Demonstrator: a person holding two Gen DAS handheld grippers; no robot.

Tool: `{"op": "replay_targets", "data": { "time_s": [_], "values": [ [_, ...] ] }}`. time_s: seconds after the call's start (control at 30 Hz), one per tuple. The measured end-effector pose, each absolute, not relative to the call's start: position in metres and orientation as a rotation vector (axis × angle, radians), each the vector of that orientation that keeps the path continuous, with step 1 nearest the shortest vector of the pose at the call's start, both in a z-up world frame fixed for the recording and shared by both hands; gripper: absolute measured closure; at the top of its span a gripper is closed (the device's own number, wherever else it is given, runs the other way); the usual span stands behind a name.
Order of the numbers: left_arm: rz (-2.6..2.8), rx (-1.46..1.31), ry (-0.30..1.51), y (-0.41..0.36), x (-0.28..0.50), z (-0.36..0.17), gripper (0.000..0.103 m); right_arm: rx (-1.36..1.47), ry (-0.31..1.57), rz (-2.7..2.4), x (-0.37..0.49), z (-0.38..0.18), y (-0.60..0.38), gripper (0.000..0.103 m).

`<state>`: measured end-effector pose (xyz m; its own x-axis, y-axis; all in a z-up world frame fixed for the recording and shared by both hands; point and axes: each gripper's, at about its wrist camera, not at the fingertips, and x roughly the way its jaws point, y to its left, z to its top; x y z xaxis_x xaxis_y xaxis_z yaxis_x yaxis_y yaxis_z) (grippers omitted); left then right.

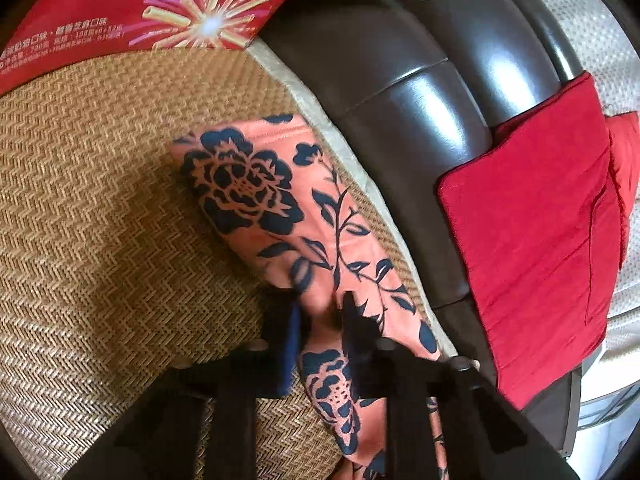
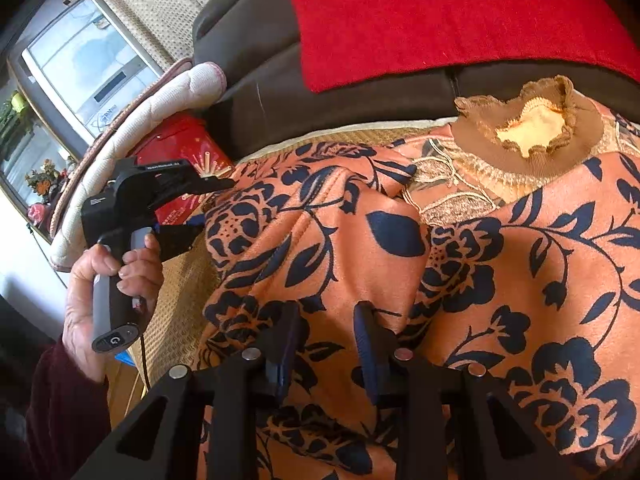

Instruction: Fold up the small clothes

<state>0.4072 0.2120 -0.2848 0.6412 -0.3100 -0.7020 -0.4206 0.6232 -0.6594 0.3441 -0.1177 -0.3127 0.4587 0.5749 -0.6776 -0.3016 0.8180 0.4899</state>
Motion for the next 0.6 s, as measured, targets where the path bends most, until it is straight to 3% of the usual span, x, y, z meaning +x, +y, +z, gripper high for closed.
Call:
{"op": "replay_targets", "data": {
  "time_s": [0.3, 0.5, 0.6],
  "values": [
    [0.076, -0.851, 0.759, 0.216, 0.394, -0.239, 0.098, 0.319, 0.952, 0.545, 0.345, -0.314, -0.115, 0.072],
    [0.109, -0.694, 0.501, 0.221, 0.349, -0.145, 0.098, 0.324, 0.878, 0.563, 0.341, -0.302, -0.119, 0.073],
    [0.115, -0.634, 0.38, 0.222, 0.323, -0.104, 0.098, 0.303, 0.961, 0.57, 0.347, -0.318, -0.108, 0.073]
  ]
}}
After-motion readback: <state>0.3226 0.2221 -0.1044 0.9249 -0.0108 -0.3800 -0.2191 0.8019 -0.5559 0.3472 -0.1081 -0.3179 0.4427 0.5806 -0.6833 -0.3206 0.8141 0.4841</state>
